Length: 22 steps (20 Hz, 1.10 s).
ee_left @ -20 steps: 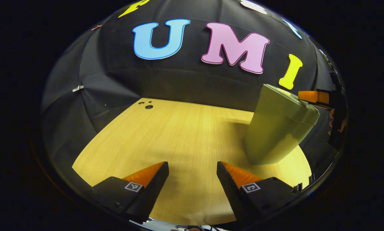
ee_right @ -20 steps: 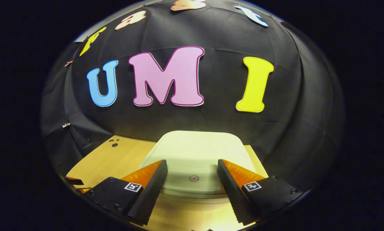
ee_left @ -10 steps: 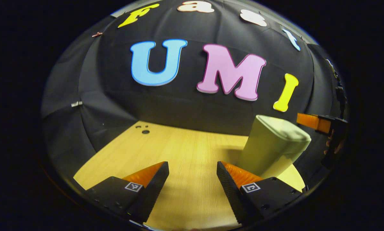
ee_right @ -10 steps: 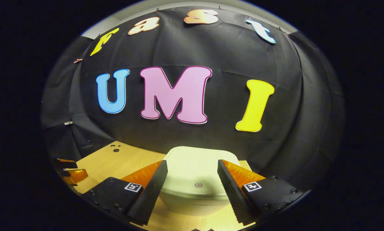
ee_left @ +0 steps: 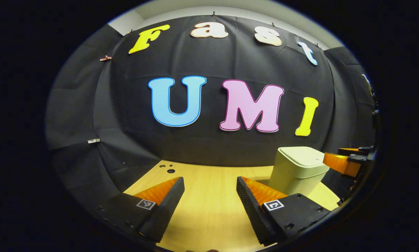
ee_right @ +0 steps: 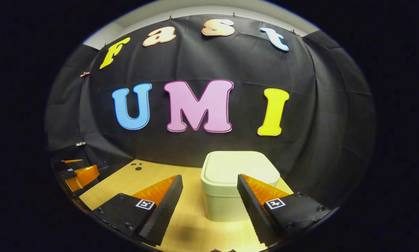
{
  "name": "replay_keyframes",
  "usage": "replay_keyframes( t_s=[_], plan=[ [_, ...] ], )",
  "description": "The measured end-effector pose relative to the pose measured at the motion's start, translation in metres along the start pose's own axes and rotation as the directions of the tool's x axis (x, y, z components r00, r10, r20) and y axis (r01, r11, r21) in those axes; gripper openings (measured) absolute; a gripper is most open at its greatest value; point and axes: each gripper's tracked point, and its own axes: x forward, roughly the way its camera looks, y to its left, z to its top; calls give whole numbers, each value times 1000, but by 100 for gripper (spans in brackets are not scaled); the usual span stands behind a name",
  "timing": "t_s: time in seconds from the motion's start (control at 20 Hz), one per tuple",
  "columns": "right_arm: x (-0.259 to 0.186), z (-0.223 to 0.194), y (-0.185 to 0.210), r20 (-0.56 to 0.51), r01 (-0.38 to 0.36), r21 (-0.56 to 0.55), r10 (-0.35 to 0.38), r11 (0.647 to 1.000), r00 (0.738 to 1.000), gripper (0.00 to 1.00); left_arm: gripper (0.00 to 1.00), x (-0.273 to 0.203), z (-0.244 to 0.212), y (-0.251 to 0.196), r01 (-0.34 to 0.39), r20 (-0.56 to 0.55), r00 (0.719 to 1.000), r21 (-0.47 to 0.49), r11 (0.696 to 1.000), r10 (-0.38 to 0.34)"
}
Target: Press the lid of the desktop garbage bin to open it, pick up the crumpled paper on the desktop and throw it into the bin, then pick up the pop can on the desktop and drop it into the bin, and finally close the garbage bin lid.
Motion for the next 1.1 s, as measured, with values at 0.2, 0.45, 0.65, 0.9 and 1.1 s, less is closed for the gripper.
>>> replay_keyframes(
  t_s=[0.2, 0.45, 0.65, 0.9, 1.1],
  plan=[
    [-16, -16, 26, -8, -5, 11, 5, 1000, 1000, 98, 96, -21, -16, 15, 0, -15, 1000, -10, 1000, 0],
    [-25, -26, 47, -12, -14, 19, 14, 1000, 1000, 98, 96, -31, -24, 22, 18, -21, 1000, -34, 999, -18],
    [-29, -25, 51, -13, -3, 22, 4, 1000, 1000, 98, 96, -33, -20, 21, 47, -10, 999, -17, 999, -47],
    [-37, -25, 46, -16, 12, 29, -12, 999, 1000, 98, 96, -37, -25, 21, 57, -9, 998, -16, 998, -58],
    [-43, -25, 38, -20, 29, 23, -28, 999, 999, 98, 96, -40, -31, 22, 61, -14, 998, -12, 998, -61]
  ],
)
